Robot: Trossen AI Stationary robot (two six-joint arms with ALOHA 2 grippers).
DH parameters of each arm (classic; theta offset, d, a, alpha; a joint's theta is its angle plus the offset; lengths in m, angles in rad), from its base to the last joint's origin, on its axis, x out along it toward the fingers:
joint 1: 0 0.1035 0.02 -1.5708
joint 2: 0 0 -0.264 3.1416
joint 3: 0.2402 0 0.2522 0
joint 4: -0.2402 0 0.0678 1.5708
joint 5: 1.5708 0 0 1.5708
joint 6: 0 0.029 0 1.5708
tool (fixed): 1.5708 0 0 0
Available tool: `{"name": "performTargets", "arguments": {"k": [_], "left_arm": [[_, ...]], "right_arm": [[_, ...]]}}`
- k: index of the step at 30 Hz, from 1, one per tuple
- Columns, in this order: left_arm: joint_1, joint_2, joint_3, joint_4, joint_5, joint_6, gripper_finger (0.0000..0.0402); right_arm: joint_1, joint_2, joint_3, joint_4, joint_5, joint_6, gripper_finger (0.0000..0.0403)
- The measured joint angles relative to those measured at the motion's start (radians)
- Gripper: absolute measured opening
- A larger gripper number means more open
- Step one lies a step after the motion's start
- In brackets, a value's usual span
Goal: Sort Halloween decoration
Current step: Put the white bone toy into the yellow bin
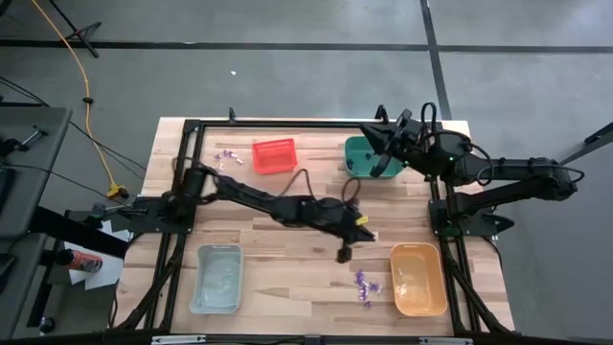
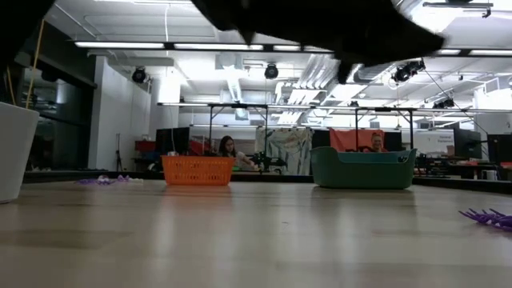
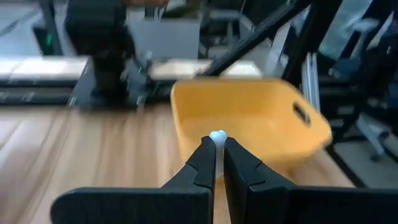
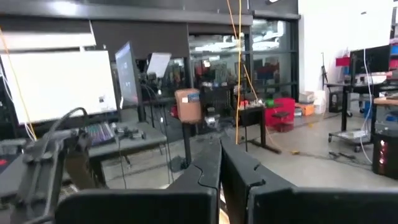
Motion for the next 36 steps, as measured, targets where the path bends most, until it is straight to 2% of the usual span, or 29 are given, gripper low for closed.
{"name": "performTargets", "arguments": {"k": [7, 11, 18, 25, 29, 36], "left_arm": [[-0.011, 0.205, 0.233, 0.048, 0.003, 0.034, 0.0000], [-0.014, 0.287, 0.318, 0.047, 0.003, 0.042, 0.0000], [-0.015, 0.383, 0.398, 0.050, 0.003, 0.025, 0.0001], [-0.016, 0.431, 0.413, 0.098, 0.002, 0.023, 0.0006], [-0.016, 0.429, 0.414, 0.097, -0.007, 0.025, 0.0035], [-0.018, 0.427, 0.414, 0.087, -0.007, 0.023, 0.0122]], "right_arm": [[0.000, 0.001, 0.000, -0.053, -0.003, 0.047, 0.0000], [0.000, 0.001, 0.000, -0.059, -0.003, 0.067, 0.0000], [0.000, 0.001, 0.000, -0.059, -0.003, 0.089, 0.0000], [0.000, 0.001, 0.000, -0.059, -0.003, 0.095, 0.0000], [0.000, 0.001, 0.000, -0.059, -0.003, 0.095, 0.0000], [0.000, 0.001, 0.000, -0.059, -0.003, 0.095, 0.0000]]}}
